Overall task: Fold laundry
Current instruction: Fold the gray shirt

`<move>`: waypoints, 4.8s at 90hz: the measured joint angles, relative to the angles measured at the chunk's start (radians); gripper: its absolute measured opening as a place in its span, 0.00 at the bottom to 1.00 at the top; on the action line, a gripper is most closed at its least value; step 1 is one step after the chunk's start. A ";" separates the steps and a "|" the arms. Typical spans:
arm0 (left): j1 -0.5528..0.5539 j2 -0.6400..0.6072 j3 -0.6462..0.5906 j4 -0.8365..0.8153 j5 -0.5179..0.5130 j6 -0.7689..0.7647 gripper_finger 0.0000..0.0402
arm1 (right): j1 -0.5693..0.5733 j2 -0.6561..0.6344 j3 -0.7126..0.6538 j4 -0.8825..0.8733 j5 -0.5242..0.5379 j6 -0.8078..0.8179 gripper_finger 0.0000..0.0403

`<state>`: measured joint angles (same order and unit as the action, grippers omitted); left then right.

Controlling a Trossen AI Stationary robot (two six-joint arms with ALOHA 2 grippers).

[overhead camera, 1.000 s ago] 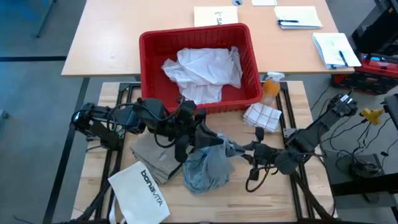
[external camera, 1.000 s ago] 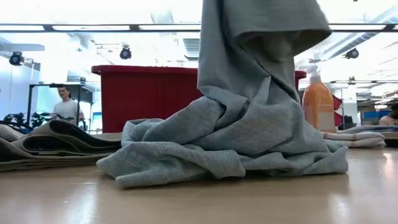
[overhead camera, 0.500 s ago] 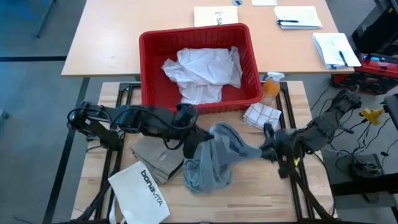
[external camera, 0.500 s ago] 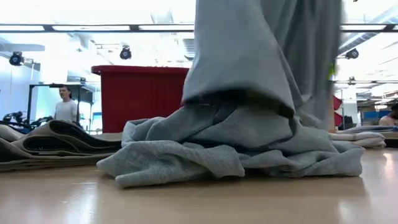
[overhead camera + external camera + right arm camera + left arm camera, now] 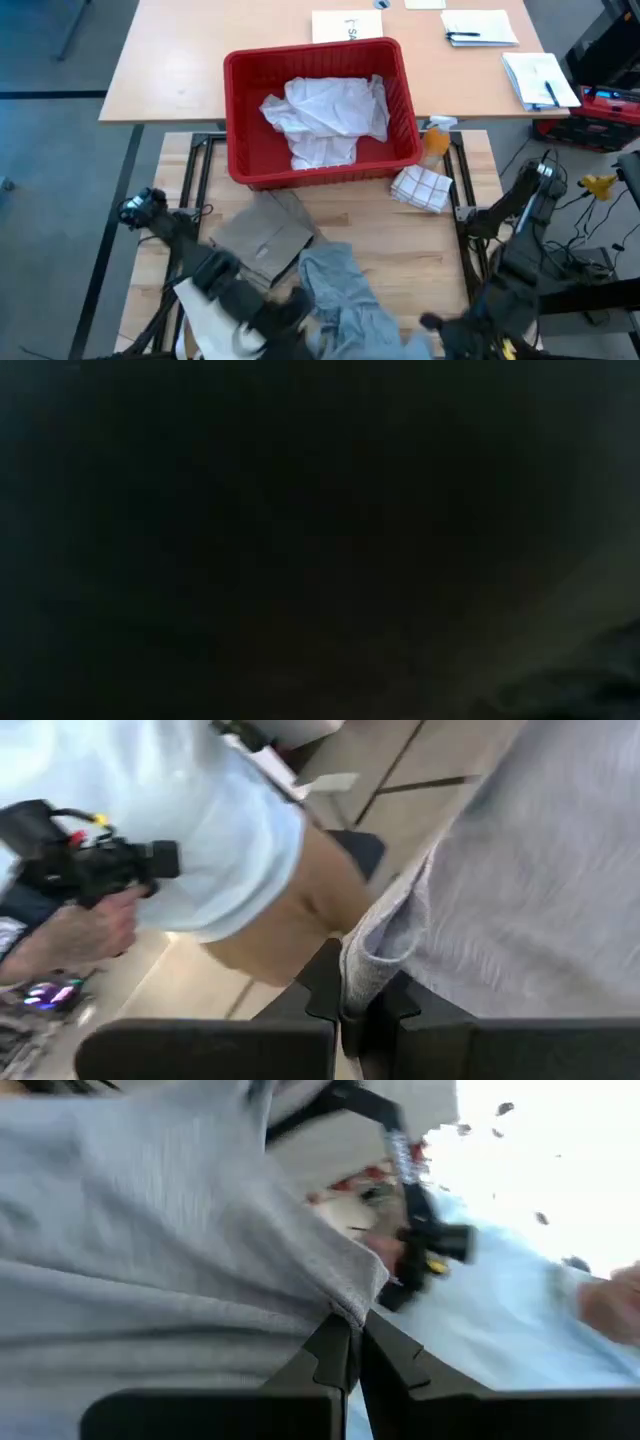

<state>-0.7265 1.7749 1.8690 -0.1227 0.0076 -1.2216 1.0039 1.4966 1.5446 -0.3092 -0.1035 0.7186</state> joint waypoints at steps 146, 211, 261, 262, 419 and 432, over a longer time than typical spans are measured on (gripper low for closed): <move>0.092 0.153 0.001 0.543 -0.234 0.007 0.00 | 0.142 0.528 0.785 -0.772 0.792 -0.122 0.55; 0.231 0.154 0.196 0.358 0.012 0.097 0.00 | 0.118 0.209 0.147 -1.039 1.204 0.542 0.54; 0.219 0.154 0.195 0.342 0.033 0.102 0.00 | -0.062 0.014 -0.250 0.005 0.912 -0.155 0.57; 0.219 0.154 0.194 0.343 0.033 0.102 0.00 | -0.065 0.016 -0.250 0.014 0.909 -0.163 0.57; -0.185 0.585 0.469 0.564 -0.111 -0.160 0.00 | 0.190 0.523 0.529 0.282 0.003 0.161 0.00; -0.179 0.573 0.468 0.575 -0.100 -0.144 0.00 | 0.191 0.514 0.528 0.277 -0.025 0.158 0.00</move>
<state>-0.9059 2.3476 2.3366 0.4521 -0.0925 -1.3657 1.1954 2.0102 2.0727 -0.0319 -0.1284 0.8762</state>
